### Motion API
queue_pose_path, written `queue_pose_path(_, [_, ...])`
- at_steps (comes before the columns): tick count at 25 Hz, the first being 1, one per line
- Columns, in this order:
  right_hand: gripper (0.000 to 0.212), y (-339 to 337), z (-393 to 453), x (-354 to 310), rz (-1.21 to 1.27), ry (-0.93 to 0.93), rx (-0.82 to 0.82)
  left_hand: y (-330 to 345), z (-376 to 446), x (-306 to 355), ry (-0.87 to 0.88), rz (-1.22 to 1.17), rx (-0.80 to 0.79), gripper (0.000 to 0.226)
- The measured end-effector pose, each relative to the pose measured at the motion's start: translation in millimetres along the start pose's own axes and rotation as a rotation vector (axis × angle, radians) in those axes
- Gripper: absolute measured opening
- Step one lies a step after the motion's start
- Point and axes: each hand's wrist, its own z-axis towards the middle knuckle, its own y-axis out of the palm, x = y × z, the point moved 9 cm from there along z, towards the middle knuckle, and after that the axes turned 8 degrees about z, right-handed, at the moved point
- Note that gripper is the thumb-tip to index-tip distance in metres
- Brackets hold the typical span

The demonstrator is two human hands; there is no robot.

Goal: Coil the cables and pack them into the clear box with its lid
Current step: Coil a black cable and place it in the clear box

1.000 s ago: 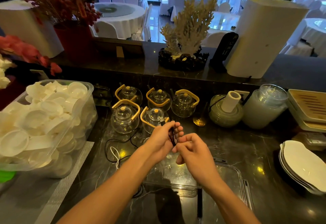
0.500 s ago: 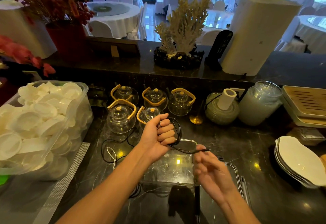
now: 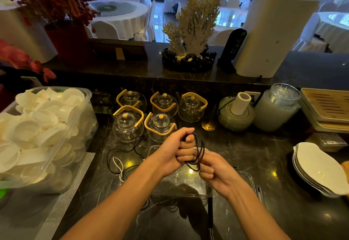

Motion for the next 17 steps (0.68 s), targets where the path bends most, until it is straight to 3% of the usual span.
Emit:
queue_pose_path(4, [0.024,5.2,-0.5,-6.7,-0.274,-0.073,-0.03,-19.0,-6.0,7.3,0.083,0.283,0.263,0.04])
queue_pose_path(9, [0.024,7.9,-5.1,-9.1,-0.24,-0.119,-0.065,-25.6,-19.1,26.2,0.241,0.565,0.511,0.039])
queue_pose_path(13, [0.015,17.8,-5.5,-17.0,-0.487,-0.285,-0.082,-27.4,-13.4,19.3,0.239,0.638,0.551,0.037])
queue_pose_path(17, [0.005,21.5,-5.9,-23.1,-0.58,-0.462,0.028,-30.5,-9.4,11.2,0.193,0.558,0.553,0.034])
